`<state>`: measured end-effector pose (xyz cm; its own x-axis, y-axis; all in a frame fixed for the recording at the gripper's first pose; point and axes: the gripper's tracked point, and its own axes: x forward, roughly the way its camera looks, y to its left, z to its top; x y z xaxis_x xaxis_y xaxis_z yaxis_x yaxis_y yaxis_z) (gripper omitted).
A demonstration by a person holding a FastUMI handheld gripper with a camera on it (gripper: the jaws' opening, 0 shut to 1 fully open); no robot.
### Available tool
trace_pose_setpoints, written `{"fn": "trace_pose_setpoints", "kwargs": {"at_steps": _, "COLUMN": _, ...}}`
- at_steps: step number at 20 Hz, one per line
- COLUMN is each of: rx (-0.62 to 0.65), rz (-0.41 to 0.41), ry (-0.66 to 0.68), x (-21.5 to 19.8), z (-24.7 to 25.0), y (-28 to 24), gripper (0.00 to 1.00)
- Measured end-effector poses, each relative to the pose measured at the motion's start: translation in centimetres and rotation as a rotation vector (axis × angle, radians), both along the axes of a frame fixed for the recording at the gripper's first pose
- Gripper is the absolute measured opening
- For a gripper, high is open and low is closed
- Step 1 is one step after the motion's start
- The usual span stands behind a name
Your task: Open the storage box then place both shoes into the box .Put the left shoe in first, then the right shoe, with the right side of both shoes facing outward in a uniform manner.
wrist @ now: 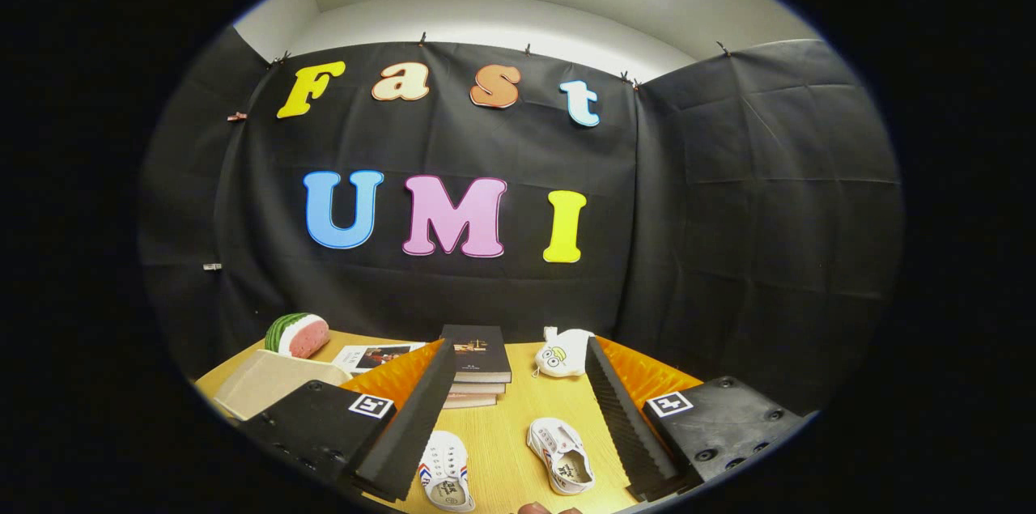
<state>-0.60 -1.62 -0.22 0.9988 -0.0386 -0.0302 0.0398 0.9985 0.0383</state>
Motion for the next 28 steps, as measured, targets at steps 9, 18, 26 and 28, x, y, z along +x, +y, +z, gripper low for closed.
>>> {"fn": "trace_pose_setpoints", "kwargs": {"at_steps": 9, "rx": 0.046, "rz": 0.065, "ry": 0.088, "x": 2.0, "z": -1.2, "y": 1.3, "gripper": 0.97}}
{"fn": "trace_pose_setpoints", "kwargs": {"at_steps": 18, "rx": 0.285, "rz": 0.294, "ry": 0.394, "x": 5.6, "z": -6.6, "y": 7.1, "gripper": 0.99}}
{"fn": "trace_pose_setpoints", "kwargs": {"at_steps": 26, "rx": 0.463, "rz": 0.535, "ry": 0.71, "x": 4.1, "z": -13.0, "y": 14.8, "gripper": 0.99}}
{"fn": "trace_pose_setpoints", "kwargs": {"at_steps": 28, "rx": 0.499, "rz": 0.626, "ry": 0.793, "x": 2.3, "z": -14.8, "y": 17.5, "gripper": 0.98}}
